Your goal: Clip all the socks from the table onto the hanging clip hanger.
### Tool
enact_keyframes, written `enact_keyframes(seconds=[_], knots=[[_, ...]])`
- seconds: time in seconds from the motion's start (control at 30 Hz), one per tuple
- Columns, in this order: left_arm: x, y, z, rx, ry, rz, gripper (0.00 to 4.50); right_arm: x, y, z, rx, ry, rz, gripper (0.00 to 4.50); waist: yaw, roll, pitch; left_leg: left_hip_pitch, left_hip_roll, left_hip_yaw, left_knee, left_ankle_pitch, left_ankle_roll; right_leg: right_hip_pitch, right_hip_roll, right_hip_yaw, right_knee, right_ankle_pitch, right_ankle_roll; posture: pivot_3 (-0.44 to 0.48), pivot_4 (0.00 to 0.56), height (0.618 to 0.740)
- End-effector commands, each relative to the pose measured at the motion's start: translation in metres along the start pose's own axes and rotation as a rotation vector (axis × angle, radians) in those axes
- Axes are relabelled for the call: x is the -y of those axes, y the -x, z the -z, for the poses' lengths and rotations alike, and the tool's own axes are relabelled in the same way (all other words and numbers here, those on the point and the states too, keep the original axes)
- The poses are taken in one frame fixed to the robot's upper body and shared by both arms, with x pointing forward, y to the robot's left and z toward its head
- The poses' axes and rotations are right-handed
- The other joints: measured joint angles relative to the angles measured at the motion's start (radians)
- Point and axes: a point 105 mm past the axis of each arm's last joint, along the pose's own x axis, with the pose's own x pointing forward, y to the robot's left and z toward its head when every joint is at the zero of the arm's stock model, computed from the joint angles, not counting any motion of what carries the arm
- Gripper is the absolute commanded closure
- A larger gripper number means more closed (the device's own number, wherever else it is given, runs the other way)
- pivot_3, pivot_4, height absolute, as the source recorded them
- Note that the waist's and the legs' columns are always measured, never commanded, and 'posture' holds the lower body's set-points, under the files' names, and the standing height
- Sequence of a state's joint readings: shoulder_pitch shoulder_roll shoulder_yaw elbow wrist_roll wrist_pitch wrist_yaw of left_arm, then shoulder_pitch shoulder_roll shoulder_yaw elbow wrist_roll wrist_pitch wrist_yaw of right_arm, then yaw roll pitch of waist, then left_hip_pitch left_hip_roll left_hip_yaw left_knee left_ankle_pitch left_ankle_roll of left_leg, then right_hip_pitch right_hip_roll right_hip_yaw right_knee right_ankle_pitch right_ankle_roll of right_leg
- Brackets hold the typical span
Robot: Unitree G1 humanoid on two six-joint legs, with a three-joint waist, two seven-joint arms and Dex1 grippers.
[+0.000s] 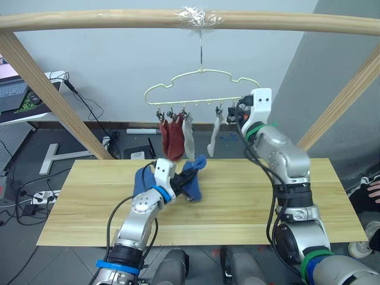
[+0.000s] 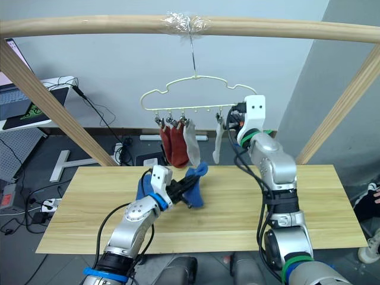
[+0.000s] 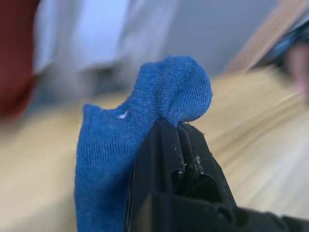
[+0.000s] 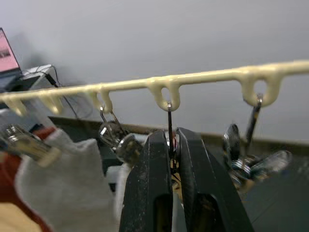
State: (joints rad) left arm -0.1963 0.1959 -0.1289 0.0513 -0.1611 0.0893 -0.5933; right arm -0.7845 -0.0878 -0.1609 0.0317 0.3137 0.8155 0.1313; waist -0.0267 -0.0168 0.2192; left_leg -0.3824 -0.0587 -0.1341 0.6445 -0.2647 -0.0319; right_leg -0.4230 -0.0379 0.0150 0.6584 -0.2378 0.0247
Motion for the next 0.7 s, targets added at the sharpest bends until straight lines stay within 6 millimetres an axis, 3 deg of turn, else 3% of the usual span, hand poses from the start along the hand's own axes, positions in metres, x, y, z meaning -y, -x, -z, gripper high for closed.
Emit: enact_keyframes(seconds=[0.03,0.33,0.7], knots=[[0.010,-0.007,-0.025,0.084,-0.006,0.023,4.48,0.002,0.007,-0.011,-0.018,-0.080,-0.002,4.50,-0.001,0.000,0.000,0.000,0.000,0.000,0.000,0.000,0.000,0.000,0.000,0.000,0.000,0.000,0.000,0.018,0.241,0.740],[0.027,-0.033,-0.058,0.169,-0.037,0.039,4.48,-0.017,0.018,-0.006,-0.121,-0.207,-0.109,4.50,-0.001,0.001,0.000,0.000,0.000,0.001,0.000,0.000,0.000,0.000,0.000,0.000,0.000,0.000,0.000,-0.002,0.235,0.740],[0.018,-0.035,-0.065,0.194,-0.045,0.003,4.48,-0.024,0.023,-0.007,-0.148,-0.243,-0.132,4.50,-0.003,0.001,0.001,0.000,0.000,0.001,0.000,0.000,0.000,0.000,0.000,-0.001,0.000,0.000,0.000,0.004,0.233,0.740]])
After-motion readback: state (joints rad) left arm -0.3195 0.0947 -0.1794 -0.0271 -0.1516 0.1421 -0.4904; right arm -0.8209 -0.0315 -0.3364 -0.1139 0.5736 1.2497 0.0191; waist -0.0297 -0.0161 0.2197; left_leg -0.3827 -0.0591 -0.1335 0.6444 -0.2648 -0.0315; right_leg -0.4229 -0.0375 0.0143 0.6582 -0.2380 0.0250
